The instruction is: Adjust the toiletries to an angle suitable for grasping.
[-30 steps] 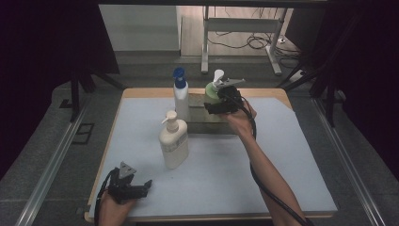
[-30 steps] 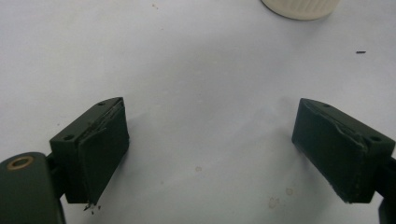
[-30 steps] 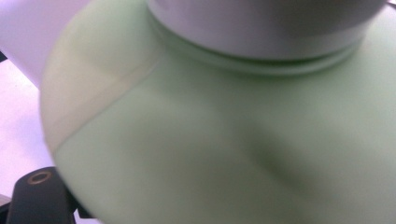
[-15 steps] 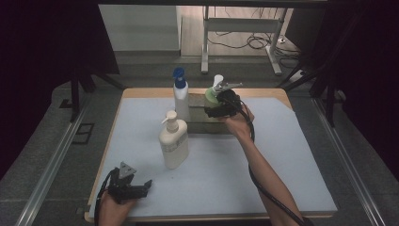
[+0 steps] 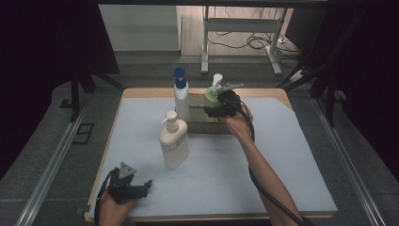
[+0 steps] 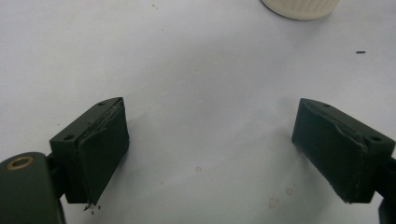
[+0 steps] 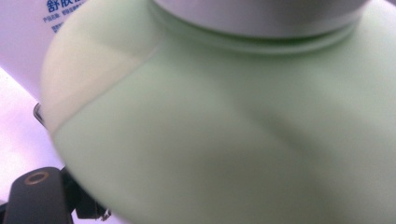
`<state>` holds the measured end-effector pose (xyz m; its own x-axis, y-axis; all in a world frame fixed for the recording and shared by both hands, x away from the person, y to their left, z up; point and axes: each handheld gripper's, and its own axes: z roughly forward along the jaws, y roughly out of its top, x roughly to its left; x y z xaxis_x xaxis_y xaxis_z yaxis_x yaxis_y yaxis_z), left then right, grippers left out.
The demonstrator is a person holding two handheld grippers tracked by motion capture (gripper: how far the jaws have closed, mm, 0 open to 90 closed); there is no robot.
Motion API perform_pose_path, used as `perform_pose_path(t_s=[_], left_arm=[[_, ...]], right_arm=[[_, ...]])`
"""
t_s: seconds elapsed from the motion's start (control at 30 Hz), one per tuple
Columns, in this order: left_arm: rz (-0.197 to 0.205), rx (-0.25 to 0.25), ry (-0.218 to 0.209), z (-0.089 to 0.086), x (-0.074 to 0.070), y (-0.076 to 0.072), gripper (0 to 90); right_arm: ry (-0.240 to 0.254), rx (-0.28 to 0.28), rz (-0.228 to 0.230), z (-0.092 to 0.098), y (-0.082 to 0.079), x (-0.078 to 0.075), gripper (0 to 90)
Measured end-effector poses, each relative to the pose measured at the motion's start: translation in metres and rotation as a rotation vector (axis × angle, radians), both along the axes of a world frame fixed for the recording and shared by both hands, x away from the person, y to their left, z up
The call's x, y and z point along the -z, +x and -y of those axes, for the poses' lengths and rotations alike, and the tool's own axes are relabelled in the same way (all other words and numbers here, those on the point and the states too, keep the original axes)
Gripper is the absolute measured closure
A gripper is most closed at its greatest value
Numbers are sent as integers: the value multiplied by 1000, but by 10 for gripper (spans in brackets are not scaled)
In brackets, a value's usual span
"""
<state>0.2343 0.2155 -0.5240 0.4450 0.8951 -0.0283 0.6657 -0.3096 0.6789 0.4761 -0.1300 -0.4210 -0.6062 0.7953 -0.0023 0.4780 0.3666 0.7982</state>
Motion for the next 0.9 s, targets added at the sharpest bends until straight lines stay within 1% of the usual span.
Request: perform_pose_path(t_s=[0.07,0.23,0.3,0.43,0.53,0.67,0.73,0.9], left_arm=[[0,0,0,0,0,0,106],[0,0,0,0,0,0,106],[0,0,0,0,0,0,106],[0,0,0,0,0,0,106],[0,0,0,0,0,0,106],[-1,0,1,0,0,0,106],[-1,0,1,0,0,0,106],[-1,-1,0,0,0,0,106]], right_arm=[[-1,-8,-5,1,0,0,105],[20,-34,-10,6,-4,1,41],[20,-37,-16,7,-7,1,21],[5,-44,-7,9,-12,1,12],[13,-47,-17,12,-16,0,6],[-6,-51,-14,14,-23,1,6],[-3,-61,-17,17,-27,1,5],[-9,-55,-21,23,-31,1,4]])
